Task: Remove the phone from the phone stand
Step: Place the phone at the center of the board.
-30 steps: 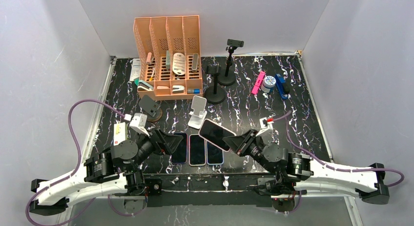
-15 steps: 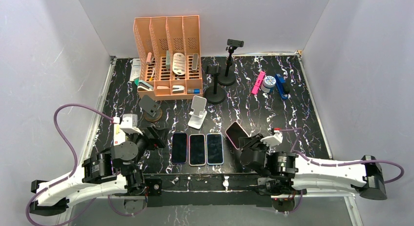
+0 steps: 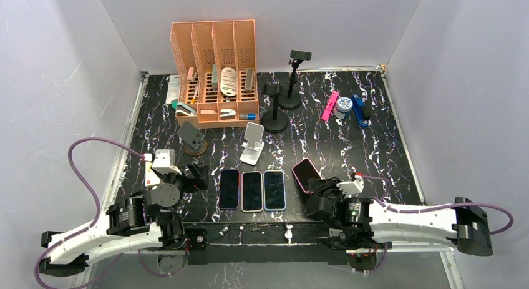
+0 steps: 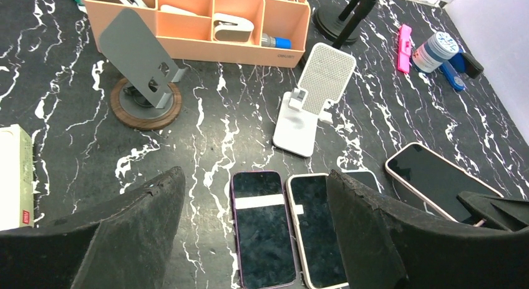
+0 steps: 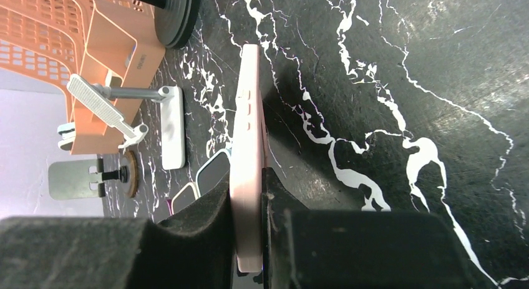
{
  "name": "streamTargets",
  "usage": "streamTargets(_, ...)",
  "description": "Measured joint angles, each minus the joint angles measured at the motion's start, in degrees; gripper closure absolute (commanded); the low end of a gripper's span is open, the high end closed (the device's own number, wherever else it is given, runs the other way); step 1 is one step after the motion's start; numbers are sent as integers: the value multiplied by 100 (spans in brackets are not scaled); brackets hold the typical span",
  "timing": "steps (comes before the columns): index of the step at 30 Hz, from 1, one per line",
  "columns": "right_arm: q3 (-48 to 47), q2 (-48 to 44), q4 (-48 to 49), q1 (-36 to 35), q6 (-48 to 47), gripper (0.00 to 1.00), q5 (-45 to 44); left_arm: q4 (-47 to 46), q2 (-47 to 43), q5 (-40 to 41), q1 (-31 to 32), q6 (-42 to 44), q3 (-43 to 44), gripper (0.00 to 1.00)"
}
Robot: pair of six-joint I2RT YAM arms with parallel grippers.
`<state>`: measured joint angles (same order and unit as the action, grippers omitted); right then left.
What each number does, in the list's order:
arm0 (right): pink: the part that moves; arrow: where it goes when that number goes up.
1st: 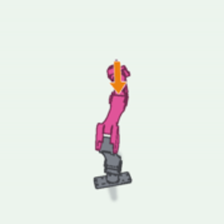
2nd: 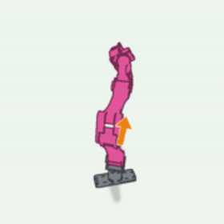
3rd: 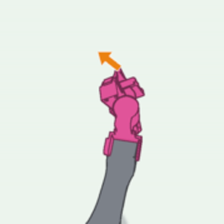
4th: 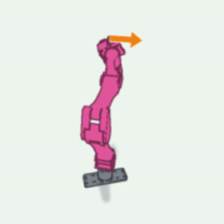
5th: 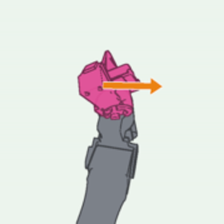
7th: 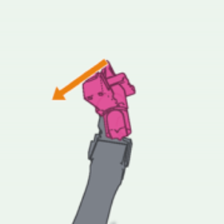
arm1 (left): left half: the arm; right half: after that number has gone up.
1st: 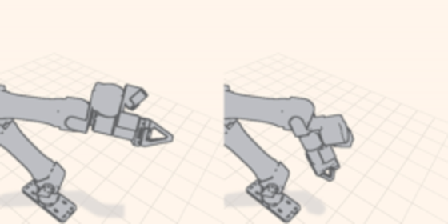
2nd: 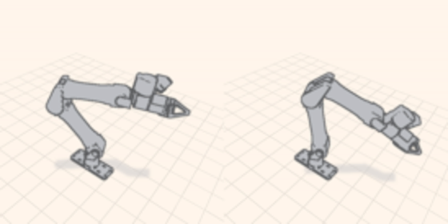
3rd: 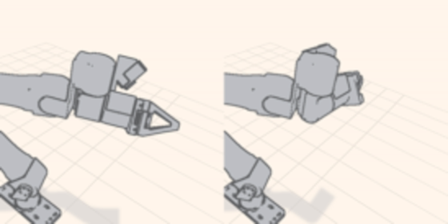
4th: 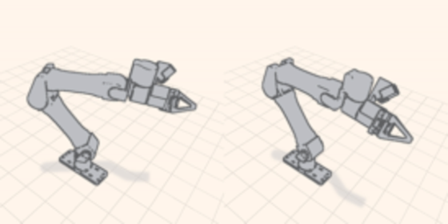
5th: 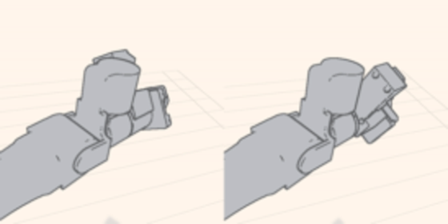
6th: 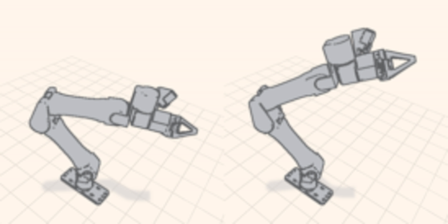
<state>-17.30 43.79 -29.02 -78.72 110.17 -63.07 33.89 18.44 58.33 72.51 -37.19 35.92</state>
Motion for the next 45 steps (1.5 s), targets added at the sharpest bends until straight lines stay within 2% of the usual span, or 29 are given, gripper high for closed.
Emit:
streamTargets(10, 114, 638, 861, 35, 212, 97, 44, 98, -109, 151, 0, 83, 0, 19)
streamTargets(20, 590, 557, 1532, 37, 422, 71, 273, 138, -247, 232, 0, 79, 0, 19)
streamTargets(26, 828, 697, 1705, 37, 304, 43, 1054, 138, -219, 223, 0, 98, 0, 19)
streamTargets(32, 802, 538, 1867, 39, 201, 33, 1386, 136, -35, 177, 0, 127, 0, 19)
streamTargets(39, 522, 146, 1051, 37, 188, 28, 1956, 136, 7, 129, 0, 142, 0, 19)
streamTargets(45, 35, -164, -535, 33, 63, 25, 2400, 136, 4, 122, 0, 142, 0, 19)
